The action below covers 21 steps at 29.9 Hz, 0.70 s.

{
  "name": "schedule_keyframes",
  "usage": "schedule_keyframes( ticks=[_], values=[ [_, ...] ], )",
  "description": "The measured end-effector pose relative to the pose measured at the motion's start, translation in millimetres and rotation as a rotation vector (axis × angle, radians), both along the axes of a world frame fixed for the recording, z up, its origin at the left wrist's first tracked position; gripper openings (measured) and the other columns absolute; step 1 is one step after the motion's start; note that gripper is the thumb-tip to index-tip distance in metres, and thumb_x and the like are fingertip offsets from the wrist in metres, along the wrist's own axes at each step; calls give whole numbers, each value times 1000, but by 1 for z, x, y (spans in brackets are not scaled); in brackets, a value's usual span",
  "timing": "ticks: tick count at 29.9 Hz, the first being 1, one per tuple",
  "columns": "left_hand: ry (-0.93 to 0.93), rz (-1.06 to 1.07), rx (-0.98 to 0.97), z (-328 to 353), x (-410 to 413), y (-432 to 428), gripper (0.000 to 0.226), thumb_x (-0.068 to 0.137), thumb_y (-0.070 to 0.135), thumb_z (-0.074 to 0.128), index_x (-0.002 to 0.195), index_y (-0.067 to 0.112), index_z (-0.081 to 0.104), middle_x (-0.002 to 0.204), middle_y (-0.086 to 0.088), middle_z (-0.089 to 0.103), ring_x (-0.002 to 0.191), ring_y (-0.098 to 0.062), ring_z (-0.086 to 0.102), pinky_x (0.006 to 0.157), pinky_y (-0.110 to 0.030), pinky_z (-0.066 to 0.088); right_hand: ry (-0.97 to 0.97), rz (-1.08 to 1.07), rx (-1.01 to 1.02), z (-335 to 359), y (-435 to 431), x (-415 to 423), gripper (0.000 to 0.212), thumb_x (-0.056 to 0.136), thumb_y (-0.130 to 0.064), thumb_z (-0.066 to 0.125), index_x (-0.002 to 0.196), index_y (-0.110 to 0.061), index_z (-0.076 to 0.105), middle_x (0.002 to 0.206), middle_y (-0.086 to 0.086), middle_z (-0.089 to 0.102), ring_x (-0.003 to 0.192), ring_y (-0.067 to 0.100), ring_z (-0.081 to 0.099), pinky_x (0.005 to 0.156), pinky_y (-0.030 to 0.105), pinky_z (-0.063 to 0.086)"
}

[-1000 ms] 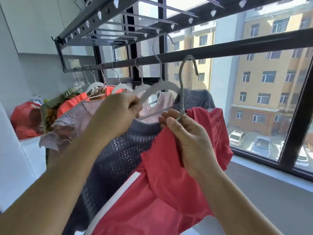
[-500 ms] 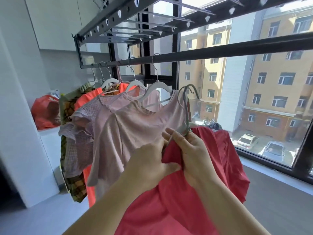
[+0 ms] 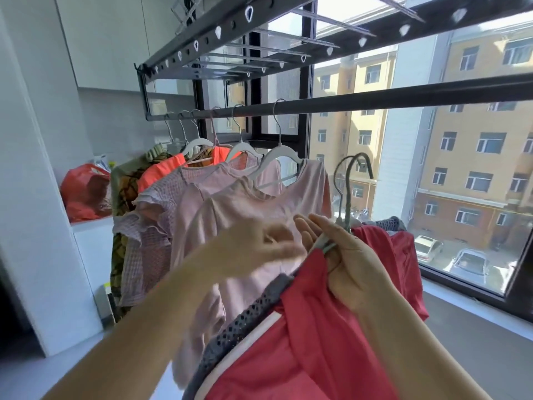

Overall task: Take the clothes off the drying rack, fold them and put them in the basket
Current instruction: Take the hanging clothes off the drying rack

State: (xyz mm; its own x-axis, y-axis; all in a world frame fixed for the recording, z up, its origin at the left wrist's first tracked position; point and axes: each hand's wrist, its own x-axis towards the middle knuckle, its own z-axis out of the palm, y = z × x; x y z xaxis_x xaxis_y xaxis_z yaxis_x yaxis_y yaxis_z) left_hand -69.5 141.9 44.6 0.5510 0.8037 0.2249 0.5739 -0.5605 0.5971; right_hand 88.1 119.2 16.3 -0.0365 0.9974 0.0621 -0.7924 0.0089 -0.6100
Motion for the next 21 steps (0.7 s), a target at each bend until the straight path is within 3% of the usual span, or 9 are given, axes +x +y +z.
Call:
schedule_keyframes(
  ticks=[2,4,5,7,9,12,15,19,21],
  values=[
    [-37,235,306,18,-15,30,24,84,35,64,98,16,61,96,5,60,89,-7,57,83,-14,41,-12,-13,-19,-1,-1,-1,19,86,-4,52,102,6,56,86,18,72,73,18,72,61,19,57],
    [-24,429,551,33,-25,56,32,85,29,64,109,8,58,111,-10,56,103,-23,54,95,-32,42,-17,-12,-27,-2,-1,-3,24,88,-5,51,108,8,55,86,17,72,73,17,72,62,19,57],
    [7,471,557,39,-28,68,38,86,28,63,115,5,55,117,-14,54,108,-27,52,96,-38,41,-17,-10,-28,-3,-2,-5,26,88,-5,51,110,9,54,86,18,72,72,17,72,62,19,57],
    [93,451,388,47,-30,87,42,89,29,60,121,4,51,118,-13,55,107,-27,53,92,-37,43,-22,-7,-27,-5,-2,-7,31,86,-6,53,113,10,52,89,19,72,73,18,72,63,20,58],
    [187,330,188,47,-29,98,21,91,28,57,104,11,56,101,-7,58,90,-21,53,77,-30,42,-36,-13,-22,-7,-2,-10,35,81,-7,56,111,11,53,91,21,71,76,20,72,66,22,58],
    [46,185,-31,39,-29,105,6,94,20,51,91,17,55,76,2,45,73,-13,42,72,-27,34,-106,-46,-18,-8,1,-12,31,72,-10,60,97,8,59,92,23,71,79,22,72,69,23,58],
    [-38,196,-11,33,-33,112,12,95,17,49,100,15,60,80,2,48,75,-13,43,69,-24,35,-173,-74,-10,-8,4,-13,27,70,-11,62,90,7,61,96,25,69,81,23,71,69,24,58],
    [-197,234,41,46,-46,113,9,93,13,53,92,10,61,84,3,52,81,-10,46,66,-9,32,-196,-89,7,-8,8,-15,35,75,-5,60,107,9,55,100,27,68,87,26,70,73,25,58],
    [-245,217,79,54,-65,108,16,92,16,56,99,3,62,82,2,49,88,-14,46,74,-17,34,-217,-93,28,-5,7,-16,44,72,-6,60,113,9,53,100,25,68,87,25,70,74,25,58]
  ],
)
